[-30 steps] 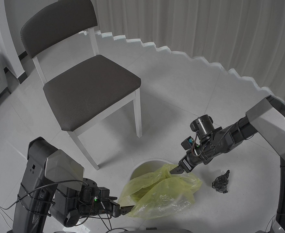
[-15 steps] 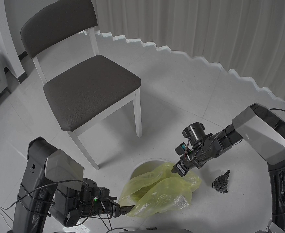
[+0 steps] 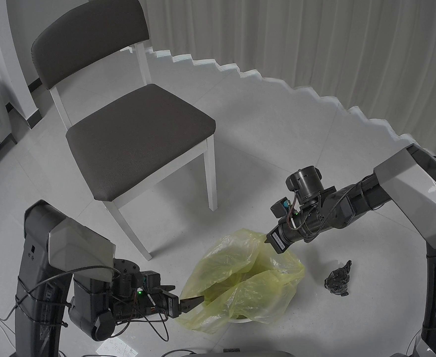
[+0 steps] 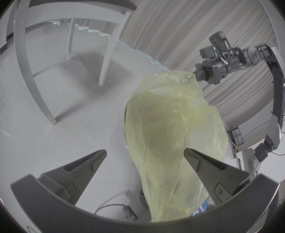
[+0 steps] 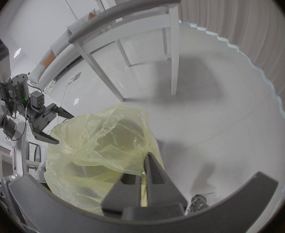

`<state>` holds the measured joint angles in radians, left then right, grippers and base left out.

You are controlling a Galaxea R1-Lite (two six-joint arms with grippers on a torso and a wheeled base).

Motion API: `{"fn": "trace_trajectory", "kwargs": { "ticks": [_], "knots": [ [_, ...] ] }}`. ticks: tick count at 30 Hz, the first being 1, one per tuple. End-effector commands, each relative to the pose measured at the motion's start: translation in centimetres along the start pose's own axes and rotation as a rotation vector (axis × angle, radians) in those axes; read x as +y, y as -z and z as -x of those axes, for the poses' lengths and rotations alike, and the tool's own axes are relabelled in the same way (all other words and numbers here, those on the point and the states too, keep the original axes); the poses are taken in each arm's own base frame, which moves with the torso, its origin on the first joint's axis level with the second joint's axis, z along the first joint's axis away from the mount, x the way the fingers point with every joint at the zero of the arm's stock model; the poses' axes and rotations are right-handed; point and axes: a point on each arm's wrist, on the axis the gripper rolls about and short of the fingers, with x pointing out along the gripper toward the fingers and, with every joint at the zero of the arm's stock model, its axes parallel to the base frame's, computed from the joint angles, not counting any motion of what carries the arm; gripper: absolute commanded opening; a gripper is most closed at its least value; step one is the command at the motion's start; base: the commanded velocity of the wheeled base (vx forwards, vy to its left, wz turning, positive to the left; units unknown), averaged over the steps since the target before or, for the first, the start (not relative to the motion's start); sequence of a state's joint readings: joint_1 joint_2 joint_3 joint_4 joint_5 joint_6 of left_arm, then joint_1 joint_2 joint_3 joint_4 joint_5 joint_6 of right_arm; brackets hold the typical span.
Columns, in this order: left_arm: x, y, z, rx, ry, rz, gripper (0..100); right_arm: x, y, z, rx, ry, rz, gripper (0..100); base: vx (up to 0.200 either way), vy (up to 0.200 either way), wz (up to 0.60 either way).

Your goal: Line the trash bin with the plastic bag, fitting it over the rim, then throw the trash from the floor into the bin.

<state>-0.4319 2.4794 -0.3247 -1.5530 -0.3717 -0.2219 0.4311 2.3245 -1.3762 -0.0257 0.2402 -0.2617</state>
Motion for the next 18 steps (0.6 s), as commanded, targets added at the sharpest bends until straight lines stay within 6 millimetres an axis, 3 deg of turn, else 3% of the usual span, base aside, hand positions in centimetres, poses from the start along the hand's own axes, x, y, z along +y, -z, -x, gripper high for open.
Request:
{"fn": "trace_trajectory", "kwargs": {
  "ticks": [1, 11, 18],
  "knots": [
    [0.3, -2.0, 0.5, -0.09, -0.008, -0.014, 100, -0.4, -1.2, 0.5, -0.05, 0.014, -0.004, 0, 0.0, 0.0, 0.0],
    [2.3, -2.2, -1.3, -0.127, -0.045, -0.006, 100, -1.6, -0.8, -3.5, -0.041, 0.014, -0.063, 0, 0.0, 0.0, 0.0],
    [2.9, -2.6, -2.1, -0.152, -0.049, -0.006, 100, -2.8, -0.8, -4.7, -0.049, 0.03, -0.076, 0, 0.0, 0.0, 0.0]
  ]
}}
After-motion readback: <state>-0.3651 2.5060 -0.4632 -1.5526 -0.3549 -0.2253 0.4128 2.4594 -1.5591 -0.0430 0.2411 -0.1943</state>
